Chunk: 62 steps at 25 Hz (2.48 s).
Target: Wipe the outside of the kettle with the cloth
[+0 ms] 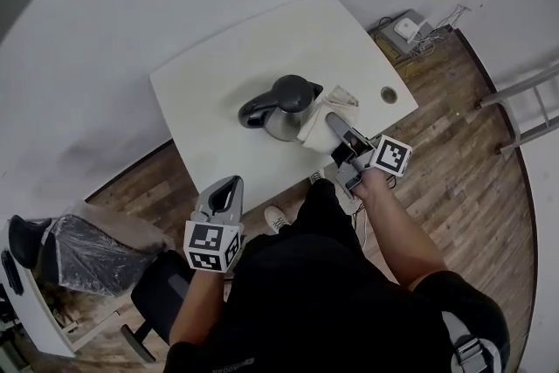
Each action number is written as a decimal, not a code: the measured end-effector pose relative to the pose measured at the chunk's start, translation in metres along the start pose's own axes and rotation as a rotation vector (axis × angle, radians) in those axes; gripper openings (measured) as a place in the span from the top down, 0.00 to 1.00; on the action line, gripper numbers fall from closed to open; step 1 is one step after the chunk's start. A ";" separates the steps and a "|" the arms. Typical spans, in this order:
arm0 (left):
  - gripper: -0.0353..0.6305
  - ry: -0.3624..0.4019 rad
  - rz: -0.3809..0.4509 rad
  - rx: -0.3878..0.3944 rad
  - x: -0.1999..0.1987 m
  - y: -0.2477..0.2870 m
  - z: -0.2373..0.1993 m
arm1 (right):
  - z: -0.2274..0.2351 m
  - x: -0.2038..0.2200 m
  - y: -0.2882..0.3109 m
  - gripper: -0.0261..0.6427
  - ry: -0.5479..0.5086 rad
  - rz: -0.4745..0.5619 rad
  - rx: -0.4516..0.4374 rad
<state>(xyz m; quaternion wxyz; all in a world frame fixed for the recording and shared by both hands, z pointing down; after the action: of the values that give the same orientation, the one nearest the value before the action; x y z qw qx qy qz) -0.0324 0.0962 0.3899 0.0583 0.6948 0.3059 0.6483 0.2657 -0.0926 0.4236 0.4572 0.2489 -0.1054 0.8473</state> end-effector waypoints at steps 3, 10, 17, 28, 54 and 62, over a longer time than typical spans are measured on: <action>0.94 0.017 -0.030 0.023 -0.005 0.017 0.010 | 0.022 0.002 -0.005 0.82 0.032 -0.016 -0.002; 0.94 -0.136 -0.093 0.049 -0.012 0.045 0.013 | 0.085 0.020 -0.008 0.82 0.190 -0.070 0.055; 0.94 -0.132 -0.143 0.010 -0.016 0.069 0.013 | 0.120 0.020 0.005 0.82 0.197 -0.172 0.094; 0.94 -0.098 -0.165 -0.061 -0.020 0.100 0.017 | 0.159 -0.004 0.027 0.82 0.084 -0.472 0.275; 0.94 -0.166 0.010 -0.303 -0.059 0.107 0.011 | 0.039 -0.110 0.100 0.82 -0.455 -0.815 -0.094; 0.94 -0.185 0.002 -0.387 -0.057 0.116 0.011 | 0.062 -0.108 0.133 0.82 -0.456 -0.948 -0.127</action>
<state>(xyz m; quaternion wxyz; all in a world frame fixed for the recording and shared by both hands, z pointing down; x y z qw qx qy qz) 0.0200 -0.0227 0.3941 0.2178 0.7276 0.1680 0.6284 0.2255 -0.2705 0.4273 0.7697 0.4189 -0.1292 0.4641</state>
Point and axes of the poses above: the fingertips, and each gripper's own axes: y forward along the fingers, z to its right, x out of its underside, the point moved 9 cm from there along -y, backward along the fingers
